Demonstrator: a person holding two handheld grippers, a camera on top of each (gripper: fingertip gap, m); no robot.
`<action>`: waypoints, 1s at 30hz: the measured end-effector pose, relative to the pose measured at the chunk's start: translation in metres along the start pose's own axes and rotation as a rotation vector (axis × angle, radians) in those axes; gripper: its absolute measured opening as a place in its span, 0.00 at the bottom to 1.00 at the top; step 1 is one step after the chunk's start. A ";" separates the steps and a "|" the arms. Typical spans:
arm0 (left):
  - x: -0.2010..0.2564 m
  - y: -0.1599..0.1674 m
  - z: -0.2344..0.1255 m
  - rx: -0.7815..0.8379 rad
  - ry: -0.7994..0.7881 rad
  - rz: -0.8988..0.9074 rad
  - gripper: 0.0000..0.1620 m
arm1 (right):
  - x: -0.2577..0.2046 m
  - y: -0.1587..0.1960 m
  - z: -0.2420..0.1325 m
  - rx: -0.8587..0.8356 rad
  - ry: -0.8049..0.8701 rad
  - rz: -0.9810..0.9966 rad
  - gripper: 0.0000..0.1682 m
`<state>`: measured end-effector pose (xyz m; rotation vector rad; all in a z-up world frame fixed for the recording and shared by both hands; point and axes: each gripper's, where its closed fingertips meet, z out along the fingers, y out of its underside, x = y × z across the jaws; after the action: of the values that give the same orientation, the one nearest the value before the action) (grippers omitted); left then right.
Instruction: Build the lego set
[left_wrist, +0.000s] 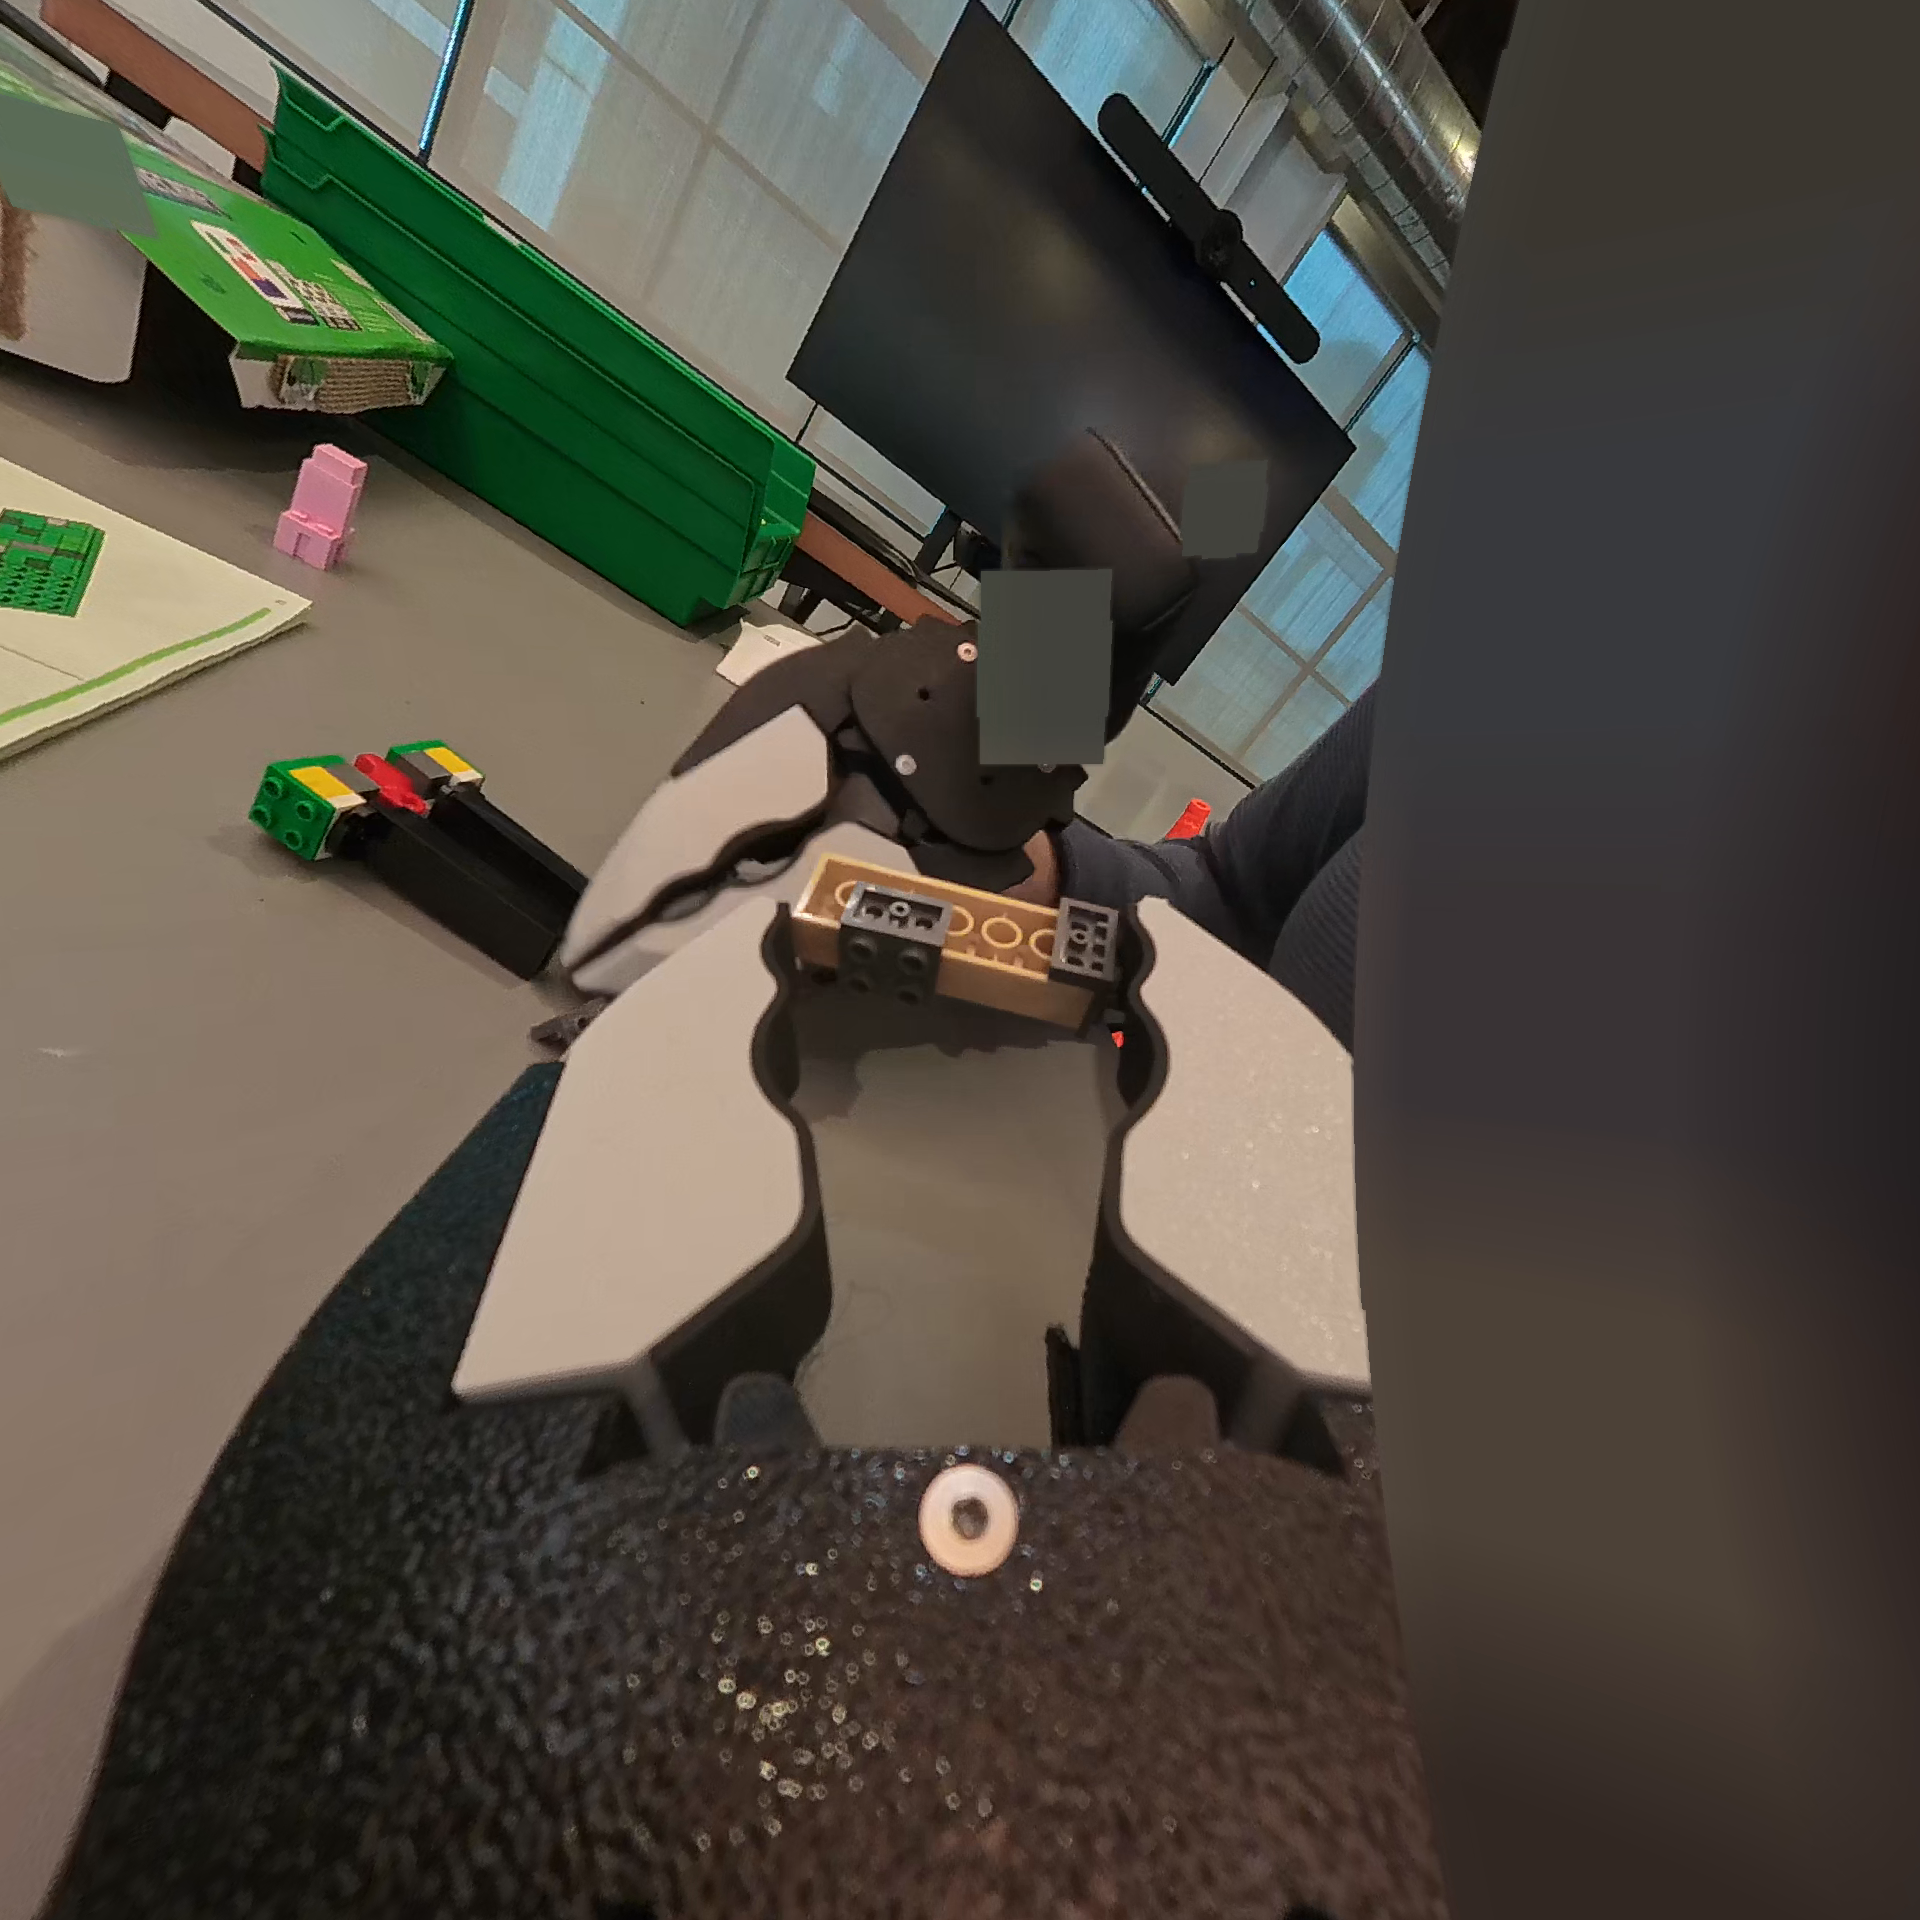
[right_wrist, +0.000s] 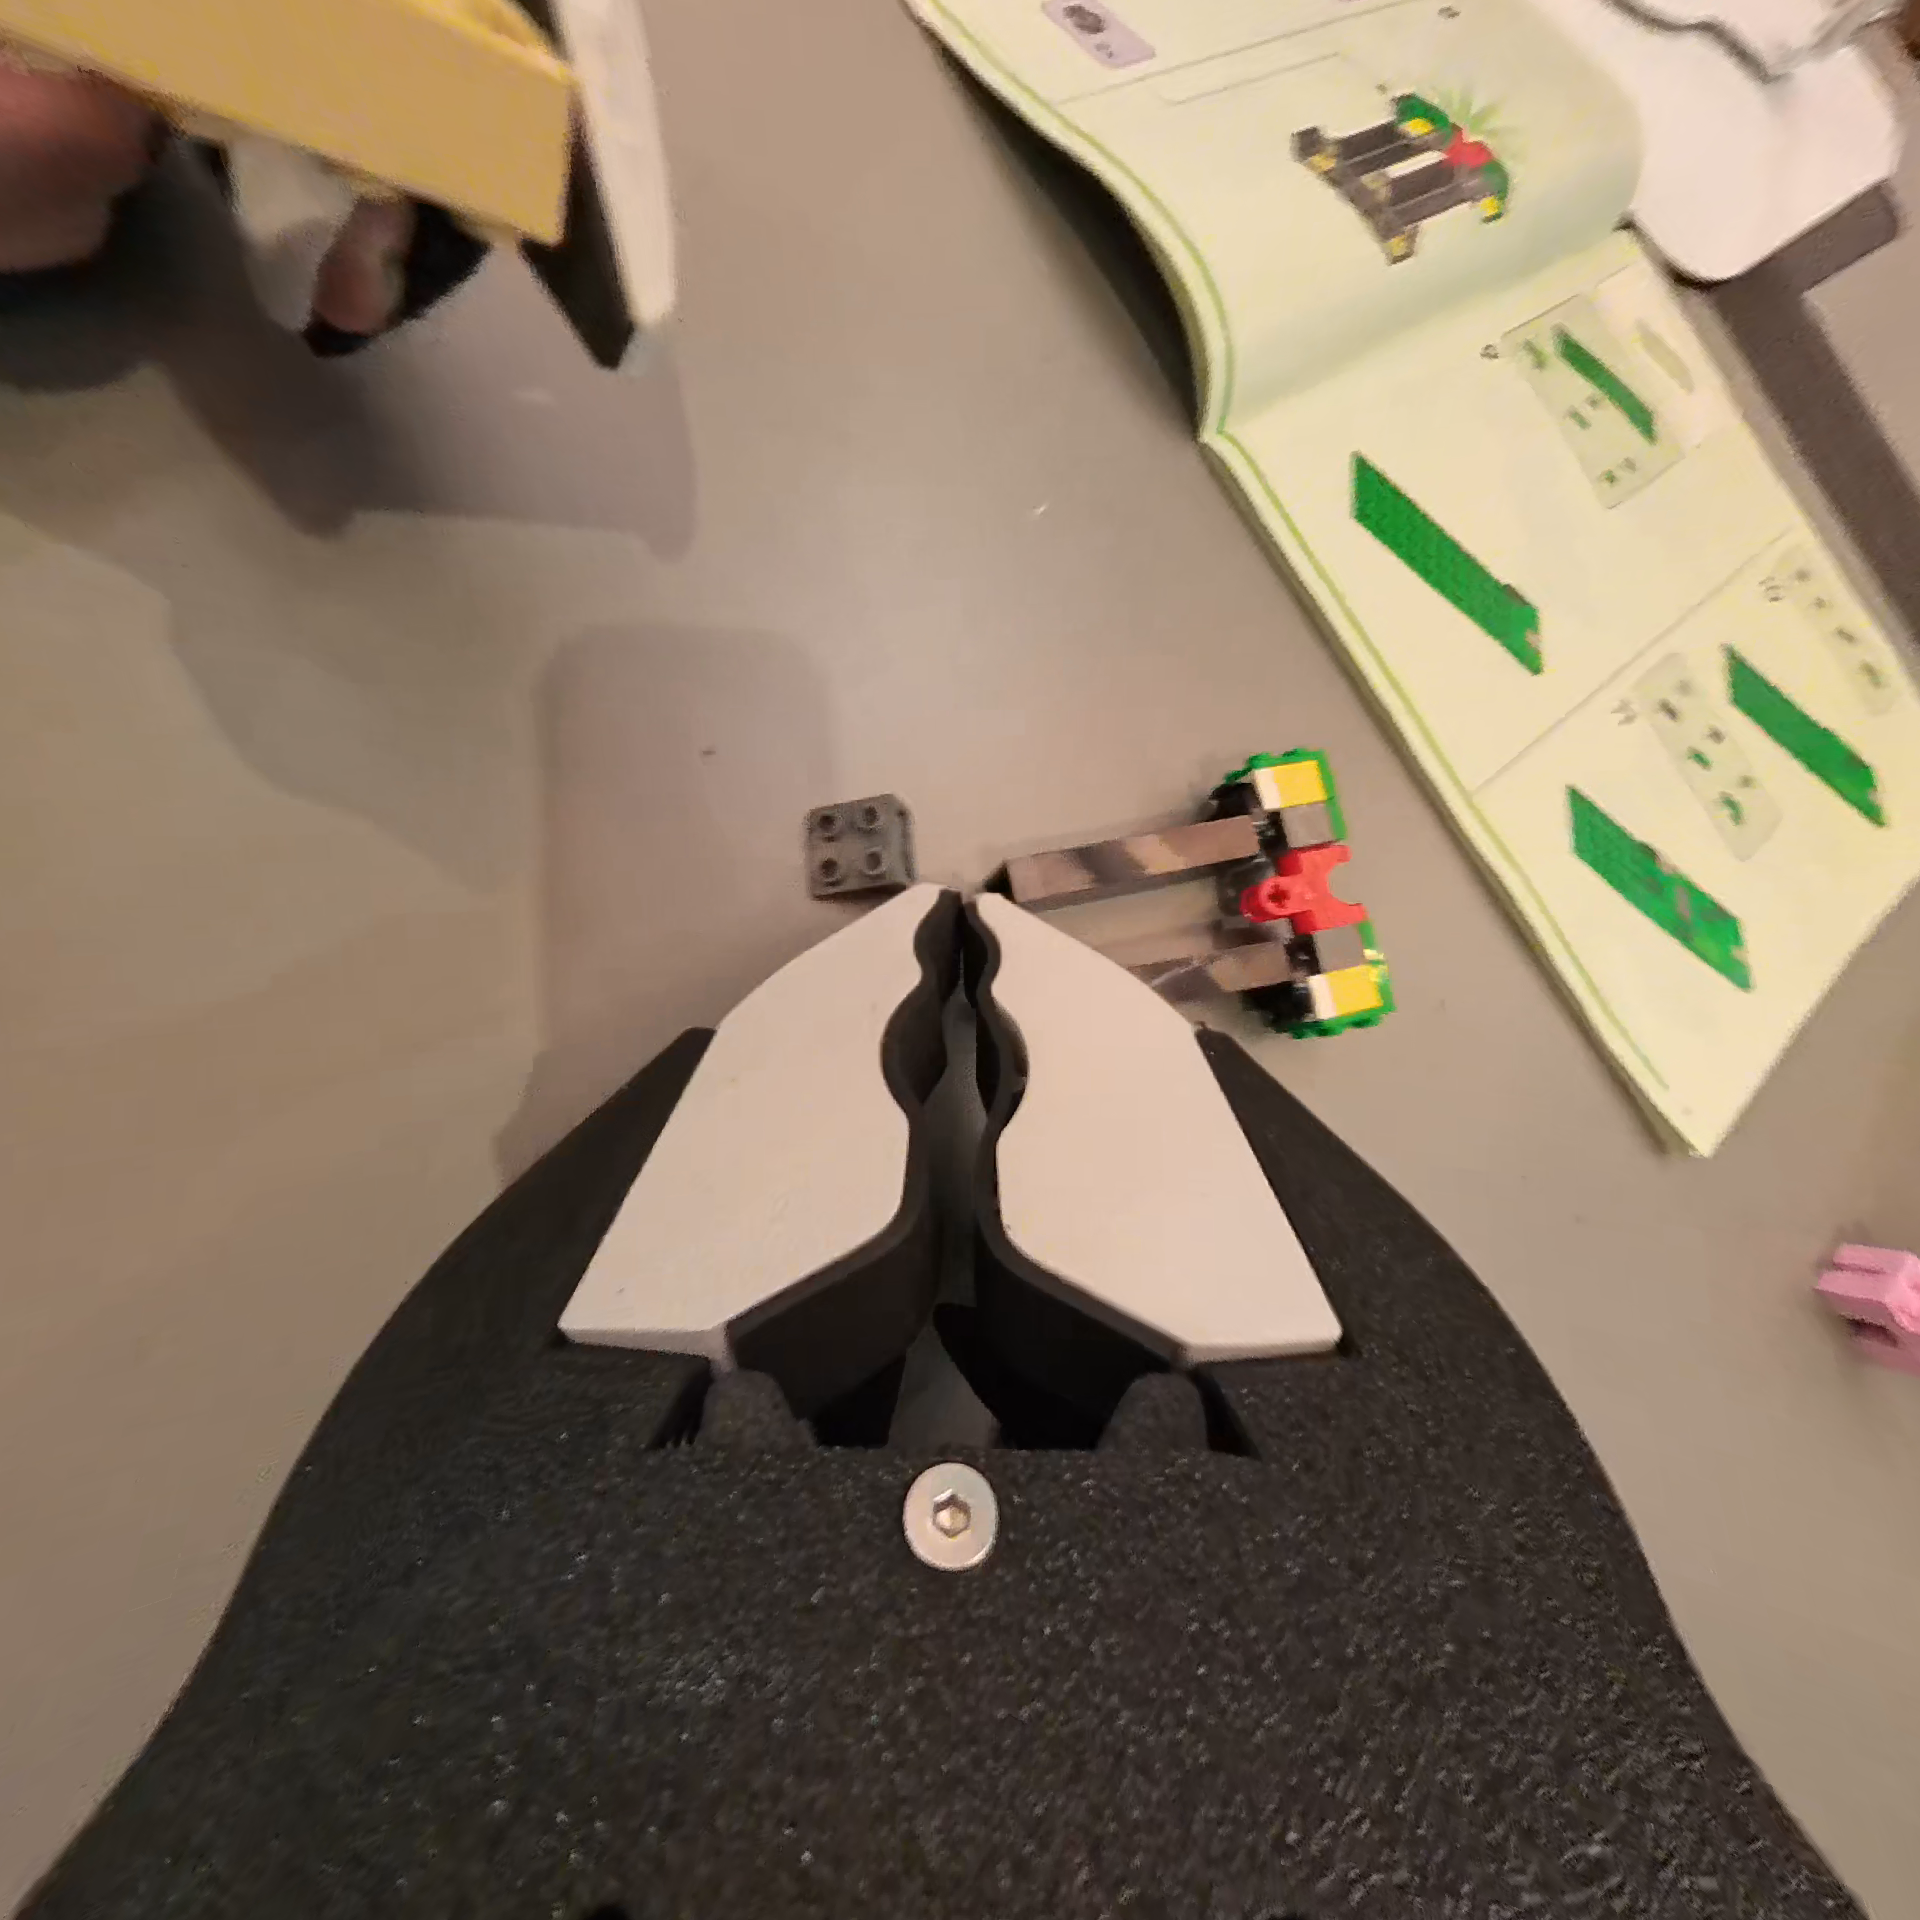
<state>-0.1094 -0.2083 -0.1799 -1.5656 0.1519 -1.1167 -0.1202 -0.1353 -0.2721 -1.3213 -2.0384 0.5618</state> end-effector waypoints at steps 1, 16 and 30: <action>0.000 0.000 0.000 0.002 0.000 0.000 0.36 | 0.003 -0.003 -0.002 0.024 0.025 0.008 0.00; 0.000 0.000 0.000 0.002 0.006 -0.007 0.36 | -0.015 -0.022 -0.002 0.192 -0.222 0.100 0.08; 0.000 0.000 0.000 0.002 0.007 -0.009 0.36 | -0.015 -0.016 0.005 0.131 -0.193 0.114 0.05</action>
<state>-0.1092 -0.2086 -0.1797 -1.5626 0.1488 -1.1287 -0.1293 -0.1561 -0.2691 -1.3553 -2.0467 0.8904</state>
